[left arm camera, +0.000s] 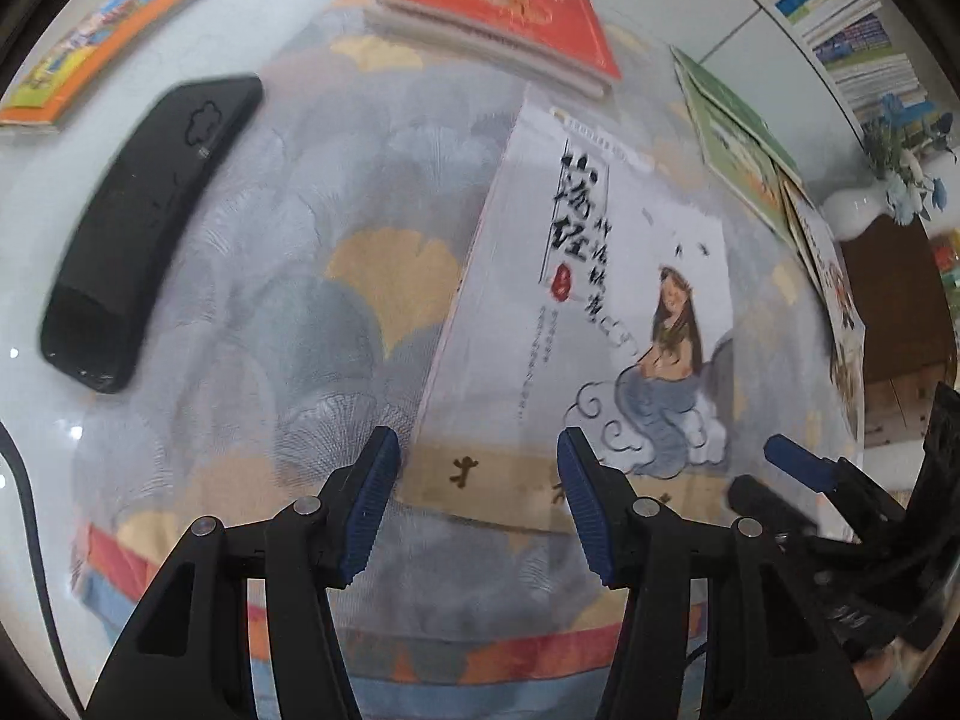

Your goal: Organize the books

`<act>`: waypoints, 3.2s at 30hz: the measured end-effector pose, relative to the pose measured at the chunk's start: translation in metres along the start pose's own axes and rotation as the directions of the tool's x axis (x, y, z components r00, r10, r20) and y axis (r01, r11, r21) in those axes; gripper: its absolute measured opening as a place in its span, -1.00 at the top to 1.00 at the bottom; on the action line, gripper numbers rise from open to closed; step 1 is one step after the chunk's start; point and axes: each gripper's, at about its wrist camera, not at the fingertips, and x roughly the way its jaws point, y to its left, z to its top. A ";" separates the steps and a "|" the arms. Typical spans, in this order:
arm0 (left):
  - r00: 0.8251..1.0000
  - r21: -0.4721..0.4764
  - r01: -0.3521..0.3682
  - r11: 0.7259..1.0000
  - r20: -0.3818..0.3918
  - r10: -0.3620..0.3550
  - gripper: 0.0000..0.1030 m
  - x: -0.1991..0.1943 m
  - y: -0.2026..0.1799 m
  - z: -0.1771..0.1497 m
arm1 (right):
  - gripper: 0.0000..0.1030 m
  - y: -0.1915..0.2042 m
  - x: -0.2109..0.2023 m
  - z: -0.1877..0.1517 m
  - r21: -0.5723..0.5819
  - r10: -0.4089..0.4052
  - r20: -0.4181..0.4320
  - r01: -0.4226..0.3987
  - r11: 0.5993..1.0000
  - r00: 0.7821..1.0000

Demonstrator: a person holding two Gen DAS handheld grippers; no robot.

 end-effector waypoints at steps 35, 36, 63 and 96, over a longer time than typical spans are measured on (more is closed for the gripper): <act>0.795 -0.203 0.592 0.780 -0.014 -0.607 0.85 0.017 0.018 0.014 | -0.43 -0.063 0.002 -0.029 0.503 0.460 0.176 -0.481 0.718 0.870; 0.775 -0.219 0.615 0.758 -0.013 -0.632 0.85 0.016 0.018 0.016 | -0.43 -0.069 0.003 -0.032 0.532 0.492 0.187 -0.509 0.677 0.850; 0.907 0.107 0.421 0.900 -0.032 -0.420 0.82 -0.025 -0.039 0.039 | 0.15 -0.013 -0.020 0.032 0.215 0.322 0.122 -0.342 0.915 0.939; 0.951 -0.063 0.256 0.965 0.198 -0.239 0.75 0.015 0.048 0.222 | -0.01 0.062 0.067 0.262 -0.107 -0.018 0.106 0.029 0.994 0.994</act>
